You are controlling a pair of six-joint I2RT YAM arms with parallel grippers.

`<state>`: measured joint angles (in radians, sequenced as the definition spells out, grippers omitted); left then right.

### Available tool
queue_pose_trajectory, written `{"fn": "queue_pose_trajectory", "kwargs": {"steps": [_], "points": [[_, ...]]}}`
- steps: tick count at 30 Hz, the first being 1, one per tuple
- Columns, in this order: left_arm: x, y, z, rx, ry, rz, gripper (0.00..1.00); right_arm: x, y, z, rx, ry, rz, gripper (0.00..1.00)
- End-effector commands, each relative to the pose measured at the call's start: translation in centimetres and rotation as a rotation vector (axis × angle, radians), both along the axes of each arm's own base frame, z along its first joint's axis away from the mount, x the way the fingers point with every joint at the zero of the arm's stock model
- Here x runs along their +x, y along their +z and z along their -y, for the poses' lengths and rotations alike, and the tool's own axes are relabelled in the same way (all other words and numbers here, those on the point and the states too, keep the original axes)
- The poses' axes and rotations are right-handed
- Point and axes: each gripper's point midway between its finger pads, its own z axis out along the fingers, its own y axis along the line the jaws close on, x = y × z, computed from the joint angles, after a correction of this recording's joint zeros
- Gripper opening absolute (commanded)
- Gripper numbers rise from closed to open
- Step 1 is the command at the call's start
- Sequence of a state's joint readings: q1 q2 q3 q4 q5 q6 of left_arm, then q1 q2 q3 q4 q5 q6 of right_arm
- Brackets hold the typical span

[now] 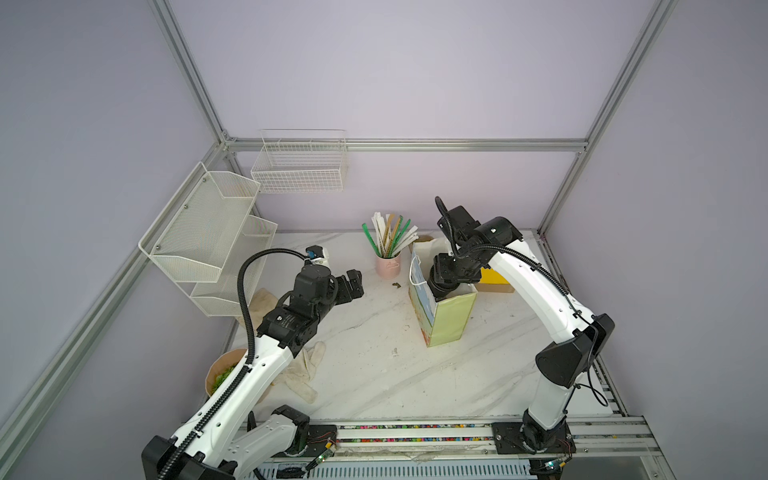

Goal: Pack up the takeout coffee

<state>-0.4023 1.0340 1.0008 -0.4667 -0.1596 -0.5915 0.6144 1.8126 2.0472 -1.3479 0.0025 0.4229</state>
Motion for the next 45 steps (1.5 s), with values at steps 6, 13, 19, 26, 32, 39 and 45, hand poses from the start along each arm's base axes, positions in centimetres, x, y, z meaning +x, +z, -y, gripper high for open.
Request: {"fn": "queue_pose_trajectory", "kwargs": {"steps": [6,13,19,26,32,39,45], "points": [[0.4,0.8,0.2,-0.027,-0.002,0.017,1.00,-1.4,-2.1,0.0,-0.058,0.033,-0.072,0.65],[0.4,0.8,0.2,-0.029,-0.006,0.015,1.00,-1.9,-3.3,-0.2,-0.074,0.046,-0.106,0.64],[0.4,0.8,0.2,-0.028,-0.004,0.014,1.00,-2.3,-4.6,0.1,-0.103,0.047,-0.138,0.64],[0.5,0.6,0.3,-0.028,-0.009,0.009,1.00,-2.9,-5.8,0.5,-0.130,0.047,-0.174,0.64],[0.5,0.7,0.3,-0.030,-0.010,0.007,1.00,-3.5,-6.6,0.6,-0.145,0.055,-0.200,0.63],[0.5,0.6,0.3,-0.031,-0.010,0.004,1.00,-3.5,-7.5,0.2,-0.161,0.063,-0.217,0.62],[0.6,0.6,0.2,-0.029,-0.009,0.005,1.00,-3.4,-8.2,0.3,-0.178,0.062,-0.230,0.62]]}}
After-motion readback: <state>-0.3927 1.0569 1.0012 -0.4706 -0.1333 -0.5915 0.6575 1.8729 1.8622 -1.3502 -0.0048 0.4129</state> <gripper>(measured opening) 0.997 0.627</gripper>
